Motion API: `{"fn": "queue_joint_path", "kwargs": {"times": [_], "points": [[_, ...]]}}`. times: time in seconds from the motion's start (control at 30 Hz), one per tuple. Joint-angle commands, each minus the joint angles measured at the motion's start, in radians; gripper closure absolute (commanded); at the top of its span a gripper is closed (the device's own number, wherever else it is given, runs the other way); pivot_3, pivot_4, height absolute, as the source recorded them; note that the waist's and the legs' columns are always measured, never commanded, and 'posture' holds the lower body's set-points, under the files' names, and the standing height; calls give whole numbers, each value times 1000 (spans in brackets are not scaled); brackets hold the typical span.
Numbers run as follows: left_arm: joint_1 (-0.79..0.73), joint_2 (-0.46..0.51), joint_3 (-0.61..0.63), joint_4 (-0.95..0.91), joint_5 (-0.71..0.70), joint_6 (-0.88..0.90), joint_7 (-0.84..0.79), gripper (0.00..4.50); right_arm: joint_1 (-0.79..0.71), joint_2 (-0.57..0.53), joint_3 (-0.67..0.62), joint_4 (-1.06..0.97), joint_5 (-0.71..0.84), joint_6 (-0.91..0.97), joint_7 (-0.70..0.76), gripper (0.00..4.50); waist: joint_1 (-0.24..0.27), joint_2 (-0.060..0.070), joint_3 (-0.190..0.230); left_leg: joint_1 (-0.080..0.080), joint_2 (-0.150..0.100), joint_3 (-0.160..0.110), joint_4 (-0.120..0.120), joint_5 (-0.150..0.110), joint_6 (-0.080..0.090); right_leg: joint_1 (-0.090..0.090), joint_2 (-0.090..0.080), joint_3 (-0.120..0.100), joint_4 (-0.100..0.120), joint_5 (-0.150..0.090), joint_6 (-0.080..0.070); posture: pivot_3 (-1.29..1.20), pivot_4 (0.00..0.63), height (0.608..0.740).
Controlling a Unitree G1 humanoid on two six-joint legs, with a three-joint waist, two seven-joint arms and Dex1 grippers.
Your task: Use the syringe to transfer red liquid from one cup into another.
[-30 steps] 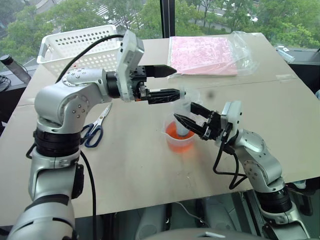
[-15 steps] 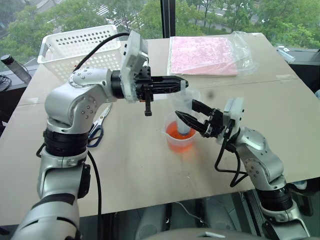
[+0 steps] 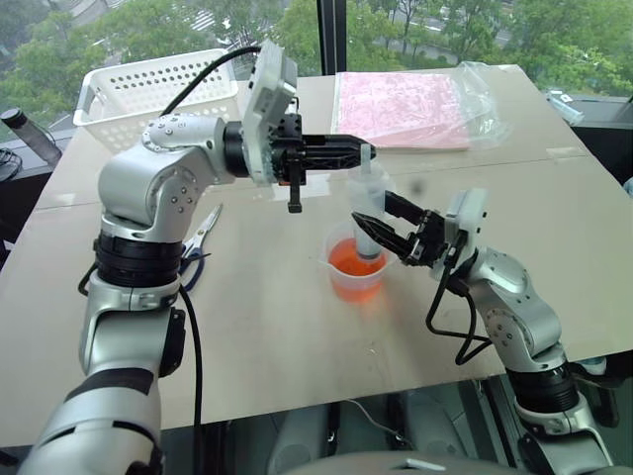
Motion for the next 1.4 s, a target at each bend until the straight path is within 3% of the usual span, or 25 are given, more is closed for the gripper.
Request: {"fn": "queue_joint_path", "kwargs": {"times": [0.03,0.43,0.47,0.63,0.77,1.03,1.17,1.4], "points": [[-52,27,82,3,12,-47,27,4500,23,-15,46,-2,-6,10,51,3042,0,0,0,0,0,0,0,0,0,0,0,0,0,0,0,0,150,740],[18,65,100,-20,-39,25,4,4500,-33,-1,8,-46,44,53,19,3042,-6,0,0,0,0,0,0,0,0,0,0,1,0,0,0,0,150,740],[38,75,107,-25,-45,27,1,3863,-50,1,-3,-63,68,78,8,3042,-5,0,0,0,0,0,0,0,0,0,0,0,0,0,0,0,150,740],[116,107,203,-56,-132,116,28,1809,-96,4,-43,-135,164,180,-39,3043,-2,0,0,0,1,-1,0,0,0,0,-1,0,0,0,0,0,150,740],[212,172,260,-128,-201,193,24,1785,-107,-6,-61,-162,195,217,-62,3047,-2,0,0,0,0,-1,0,0,0,0,-1,1,0,0,0,0,150,740],[677,211,508,-417,-293,237,159,1785,-142,-33,-159,-206,297,282,-125,3055,-1,0,0,0,1,-2,-1,0,0,0,-6,3,0,0,0,0,150,740],[910,217,633,-524,-309,211,136,1785,-145,-37,-199,-222,350,292,-147,3056,2,1,0,1,1,-2,-2,0,0,0,-7,3,-1,0,-1,0,150,740],[952,185,660,-550,-339,168,236,1785,-259,-48,-258,-159,408,318,-214,3057,4,1,0,1,0,-3,-2,0,0,0,-8,1,-1,1,-2,0,150,740]]}}
